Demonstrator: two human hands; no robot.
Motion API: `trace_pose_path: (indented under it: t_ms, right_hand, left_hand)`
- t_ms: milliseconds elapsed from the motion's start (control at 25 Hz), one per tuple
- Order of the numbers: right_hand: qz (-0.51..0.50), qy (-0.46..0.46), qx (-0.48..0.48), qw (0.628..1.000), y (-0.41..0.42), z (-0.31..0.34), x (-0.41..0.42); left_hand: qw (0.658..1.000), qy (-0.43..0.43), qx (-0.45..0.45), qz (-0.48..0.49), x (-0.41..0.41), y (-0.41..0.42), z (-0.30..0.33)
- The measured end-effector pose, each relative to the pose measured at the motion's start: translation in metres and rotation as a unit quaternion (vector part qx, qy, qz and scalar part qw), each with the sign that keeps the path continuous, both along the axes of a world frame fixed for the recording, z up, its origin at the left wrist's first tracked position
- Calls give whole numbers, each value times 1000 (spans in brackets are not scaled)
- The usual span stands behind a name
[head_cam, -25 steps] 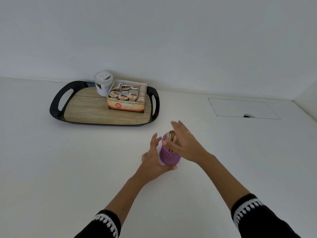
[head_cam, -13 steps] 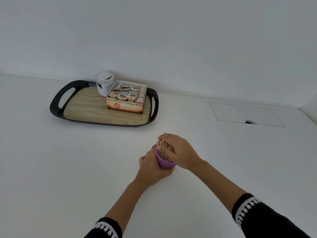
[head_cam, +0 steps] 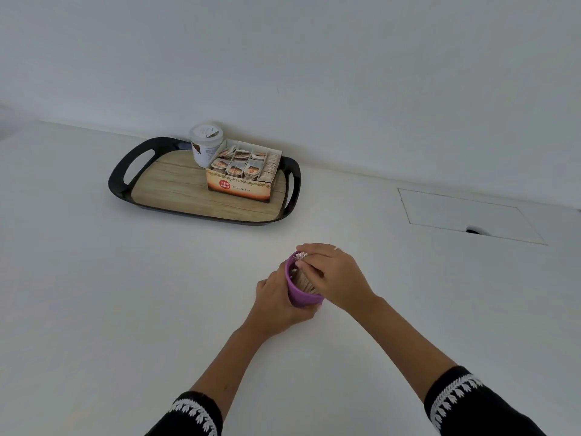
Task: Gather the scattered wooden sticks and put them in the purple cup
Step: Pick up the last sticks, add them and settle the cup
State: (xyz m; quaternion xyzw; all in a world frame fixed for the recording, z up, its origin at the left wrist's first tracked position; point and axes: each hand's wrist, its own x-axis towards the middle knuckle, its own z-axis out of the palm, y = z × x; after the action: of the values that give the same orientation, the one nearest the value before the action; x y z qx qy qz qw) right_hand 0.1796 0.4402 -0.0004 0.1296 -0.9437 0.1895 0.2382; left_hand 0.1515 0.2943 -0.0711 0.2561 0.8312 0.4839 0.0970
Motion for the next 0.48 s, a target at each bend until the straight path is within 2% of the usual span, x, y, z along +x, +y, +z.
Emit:
trace_pose_path:
  t_ms: [120,240,480]
  right_hand:
    - [27,30,104,994,12,6,2]
    - [32,-18,208,977,15,14,4]
    - [-64,-63,302,949,-9,21,13]
  left_hand:
    - [1000,-2,0,3,0,-1,0]
    - [1000,-3,-2,1,-1,-1,-1]
    - [1000,23,-19,6,-2,1,-5]
